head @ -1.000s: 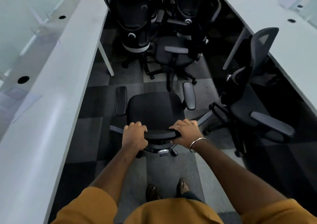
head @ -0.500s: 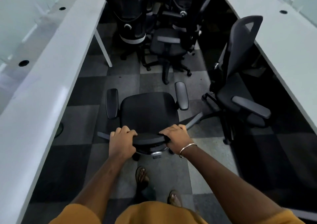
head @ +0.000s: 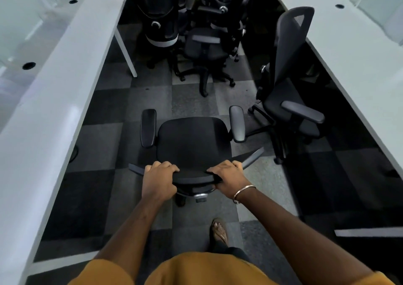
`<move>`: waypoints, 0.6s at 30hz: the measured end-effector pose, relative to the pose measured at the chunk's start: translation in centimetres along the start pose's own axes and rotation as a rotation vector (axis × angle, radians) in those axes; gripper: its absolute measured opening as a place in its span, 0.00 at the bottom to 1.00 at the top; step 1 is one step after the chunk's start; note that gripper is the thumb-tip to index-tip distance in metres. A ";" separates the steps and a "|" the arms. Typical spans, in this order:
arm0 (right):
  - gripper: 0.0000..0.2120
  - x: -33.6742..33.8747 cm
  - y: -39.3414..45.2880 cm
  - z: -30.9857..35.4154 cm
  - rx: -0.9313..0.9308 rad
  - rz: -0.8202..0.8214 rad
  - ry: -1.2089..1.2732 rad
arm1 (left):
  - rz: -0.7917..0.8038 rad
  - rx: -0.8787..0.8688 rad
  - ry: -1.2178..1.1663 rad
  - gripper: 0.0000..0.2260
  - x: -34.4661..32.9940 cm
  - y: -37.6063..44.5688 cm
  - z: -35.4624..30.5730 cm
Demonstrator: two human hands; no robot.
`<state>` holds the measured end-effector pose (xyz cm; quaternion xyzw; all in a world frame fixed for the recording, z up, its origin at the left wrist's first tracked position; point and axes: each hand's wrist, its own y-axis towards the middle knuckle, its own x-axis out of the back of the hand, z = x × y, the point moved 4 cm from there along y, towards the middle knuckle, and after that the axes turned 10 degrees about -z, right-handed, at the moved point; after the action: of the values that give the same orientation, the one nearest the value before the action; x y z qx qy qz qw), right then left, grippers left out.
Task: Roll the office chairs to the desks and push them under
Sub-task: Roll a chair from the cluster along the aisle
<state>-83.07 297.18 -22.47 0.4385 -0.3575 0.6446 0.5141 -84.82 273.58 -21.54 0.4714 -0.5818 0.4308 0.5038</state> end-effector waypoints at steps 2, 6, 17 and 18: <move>0.25 -0.2 -1.8 1.0 -0.026 -0.007 -0.010 | -0.007 -0.025 -0.019 0.27 0.1 -1.7 0.3; 0.25 -1.1 -5.9 3.4 -0.091 -0.053 -0.013 | 0.003 -0.093 -0.083 0.28 -0.3 -5.1 1.5; 0.26 -3.0 -17.6 8.7 -0.181 -0.095 0.015 | 0.020 -0.166 -0.081 0.29 0.0 -15.2 1.8; 0.26 -3.1 -18.7 8.8 -0.187 -0.102 0.024 | 0.022 -0.166 -0.079 0.29 -0.1 -16.1 1.6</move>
<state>-62.82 292.08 -22.03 0.3984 -0.3870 0.5868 0.5892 -69.27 269.07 -21.45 0.4380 -0.6401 0.3675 0.5131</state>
